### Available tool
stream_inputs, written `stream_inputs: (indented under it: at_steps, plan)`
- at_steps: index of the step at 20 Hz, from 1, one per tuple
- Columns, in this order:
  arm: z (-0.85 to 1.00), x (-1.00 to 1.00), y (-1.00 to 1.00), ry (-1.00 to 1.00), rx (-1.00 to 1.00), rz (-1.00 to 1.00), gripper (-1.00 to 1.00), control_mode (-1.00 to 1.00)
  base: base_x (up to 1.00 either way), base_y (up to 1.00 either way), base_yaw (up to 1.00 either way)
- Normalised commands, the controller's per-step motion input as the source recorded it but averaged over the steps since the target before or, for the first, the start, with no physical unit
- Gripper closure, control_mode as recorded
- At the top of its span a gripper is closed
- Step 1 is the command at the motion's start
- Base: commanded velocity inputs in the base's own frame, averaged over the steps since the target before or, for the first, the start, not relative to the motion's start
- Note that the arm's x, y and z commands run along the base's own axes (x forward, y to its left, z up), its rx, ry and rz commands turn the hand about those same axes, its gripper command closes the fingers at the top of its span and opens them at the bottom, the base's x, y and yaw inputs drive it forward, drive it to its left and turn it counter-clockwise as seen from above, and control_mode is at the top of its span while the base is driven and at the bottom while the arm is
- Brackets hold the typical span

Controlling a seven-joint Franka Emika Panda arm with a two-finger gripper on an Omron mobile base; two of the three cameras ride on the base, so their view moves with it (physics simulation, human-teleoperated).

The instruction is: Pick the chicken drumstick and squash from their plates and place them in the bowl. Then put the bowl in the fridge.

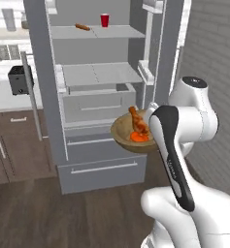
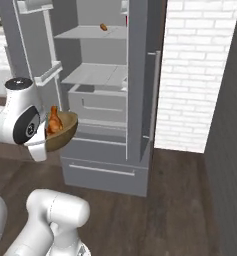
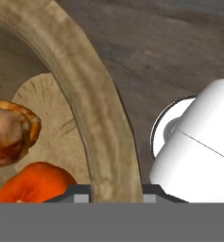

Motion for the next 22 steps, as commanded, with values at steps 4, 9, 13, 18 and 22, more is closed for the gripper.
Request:
stream_inputs:
  at_steps: [4, 9, 13, 18, 22]
  plan:
    - [0.0, 0.0, 0.0, 0.0, 0.0, 0.0, 1.0, 1.0, 1.0, 0.05, -0.24]
    - [0.0, 0.0, 0.0, 0.0, 0.0, 0.0, 1.0, 1.0, 1.0, 0.47, -0.17]
    - [0.0, 0.0, 0.0, 0.0, 0.0, 0.0, 1.0, 1.0, 1.0, 0.43, -0.01]
    - [0.0, 0.0, 0.0, 0.0, 0.0, 0.0, 1.0, 1.0, 0.97, 0.02, -0.01]
    - [0.0, 0.0, 0.0, 0.0, 0.0, 0.0, 1.0, 1.0, 0.83, 0.08, -0.03]
